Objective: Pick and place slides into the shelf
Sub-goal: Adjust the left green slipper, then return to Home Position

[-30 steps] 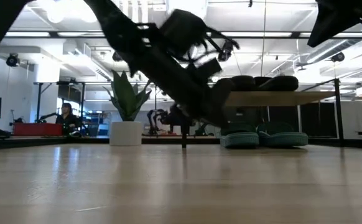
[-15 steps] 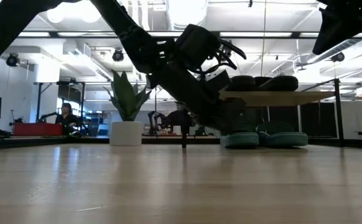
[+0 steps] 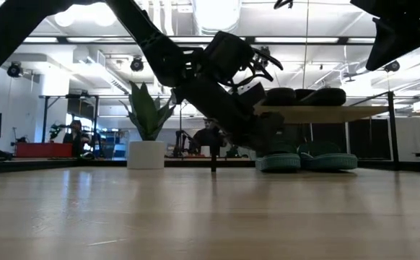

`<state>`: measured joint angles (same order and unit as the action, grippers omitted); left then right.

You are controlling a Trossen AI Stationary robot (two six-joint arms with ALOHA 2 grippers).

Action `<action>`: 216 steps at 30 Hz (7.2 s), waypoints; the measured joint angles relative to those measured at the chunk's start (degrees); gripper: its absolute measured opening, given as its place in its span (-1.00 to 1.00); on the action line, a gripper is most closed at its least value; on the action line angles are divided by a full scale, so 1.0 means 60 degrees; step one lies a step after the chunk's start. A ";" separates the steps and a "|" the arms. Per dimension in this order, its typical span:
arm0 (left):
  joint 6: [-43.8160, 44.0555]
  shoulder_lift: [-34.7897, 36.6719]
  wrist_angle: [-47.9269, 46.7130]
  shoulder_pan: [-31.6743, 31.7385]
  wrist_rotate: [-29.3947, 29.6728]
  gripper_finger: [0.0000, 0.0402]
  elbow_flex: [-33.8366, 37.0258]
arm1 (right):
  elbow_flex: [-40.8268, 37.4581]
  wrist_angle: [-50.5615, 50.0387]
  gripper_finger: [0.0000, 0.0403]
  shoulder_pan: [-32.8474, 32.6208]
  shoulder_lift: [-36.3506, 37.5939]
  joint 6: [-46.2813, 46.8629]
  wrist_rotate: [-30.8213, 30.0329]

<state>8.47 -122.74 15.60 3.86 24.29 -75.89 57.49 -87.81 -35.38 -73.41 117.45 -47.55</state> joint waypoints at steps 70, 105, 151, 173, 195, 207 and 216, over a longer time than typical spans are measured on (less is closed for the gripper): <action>0.3895 0.6940 0.1831 -0.0754 -0.4473 -1.00 0.3591 | -0.4211 1.2669 -0.96 0.2479 0.6496 -1.2627 0.2362; 0.3525 0.9897 0.2868 -0.0091 -0.6145 -1.00 0.6128 | -0.0732 0.5745 -0.96 0.4273 0.7274 -1.2644 0.3471; 0.3770 1.7622 0.2032 0.0069 -0.4195 -1.00 1.2567 | -0.6129 1.1948 -0.96 0.4255 1.2231 -1.5580 0.7745; 0.3796 1.8017 0.1384 0.0069 -0.4269 -1.00 1.2590 | -0.9318 1.4739 -0.96 0.4349 1.2231 -1.4823 0.7674; 0.2596 1.7986 0.1378 0.0069 -0.4244 -1.00 1.2603 | -0.9482 1.5023 -0.96 0.6977 1.2078 -1.4982 1.0177; 0.2510 1.7845 0.1306 0.0069 -0.4248 -1.00 1.2603 | -0.9479 1.5027 -0.96 0.6976 1.1268 -1.4611 1.0171; 0.2514 1.7834 0.1310 0.0069 -0.4249 -1.00 1.2603 | -0.9479 1.5027 -0.96 0.6976 1.1162 -1.4606 1.0171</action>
<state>23.55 -15.74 23.46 4.27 -1.20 -0.27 0.62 2.35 6.48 -6.44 29.81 13.47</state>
